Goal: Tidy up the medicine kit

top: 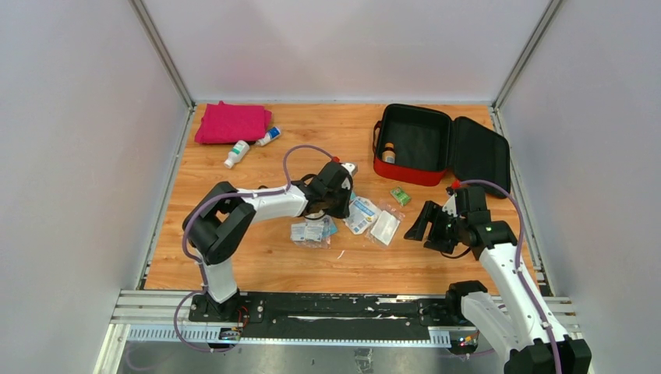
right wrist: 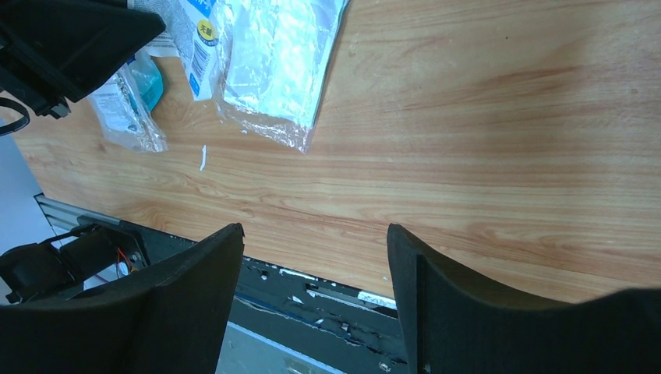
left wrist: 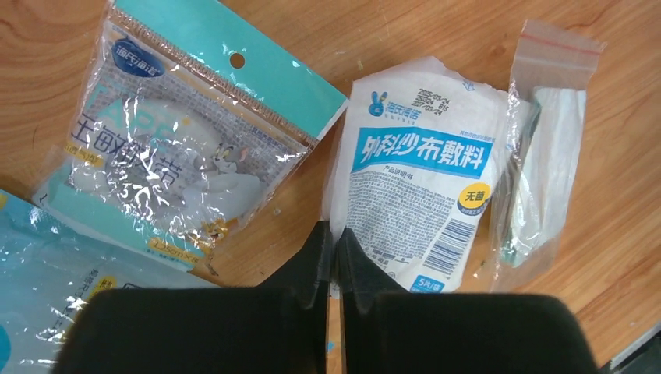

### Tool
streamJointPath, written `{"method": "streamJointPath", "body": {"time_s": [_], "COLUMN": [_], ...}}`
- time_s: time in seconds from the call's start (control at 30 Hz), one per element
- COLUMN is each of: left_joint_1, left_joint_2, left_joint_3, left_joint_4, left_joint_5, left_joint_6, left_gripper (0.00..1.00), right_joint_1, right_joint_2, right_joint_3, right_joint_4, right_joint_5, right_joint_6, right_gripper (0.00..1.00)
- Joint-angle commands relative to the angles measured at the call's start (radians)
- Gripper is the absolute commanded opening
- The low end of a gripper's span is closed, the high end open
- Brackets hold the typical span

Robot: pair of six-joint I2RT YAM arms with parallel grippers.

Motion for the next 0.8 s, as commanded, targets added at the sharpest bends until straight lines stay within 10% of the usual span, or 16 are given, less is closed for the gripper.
{"method": "streamJointPath", "body": {"time_s": [0.0,0.47,0.77], "left_joint_1": [0.008,0.011,0.011], "left_joint_2": [-0.087,-0.530,-0.685], "left_joint_3": [-0.007,-0.199,-0.300], "left_joint_4": [-0.010,-0.007,0.042], "left_joint_5": [0.002,-0.038,-0.003], "left_joint_6": [0.004,-0.156,-0.302], "left_gripper": [0.00,0.00,0.00], "right_joint_1": [-0.012,0.029,0.275], "right_joint_2": [-0.017,-0.066,0.079], "right_joint_3": [-0.007,0.031,0.077], "right_joint_4": [-0.004,0.236,0.569], "right_joint_5": [-0.009,-0.139,-0.053], "right_joint_6": [0.014,0.254,0.383], "right_gripper": [0.73,0.77,0.76]}}
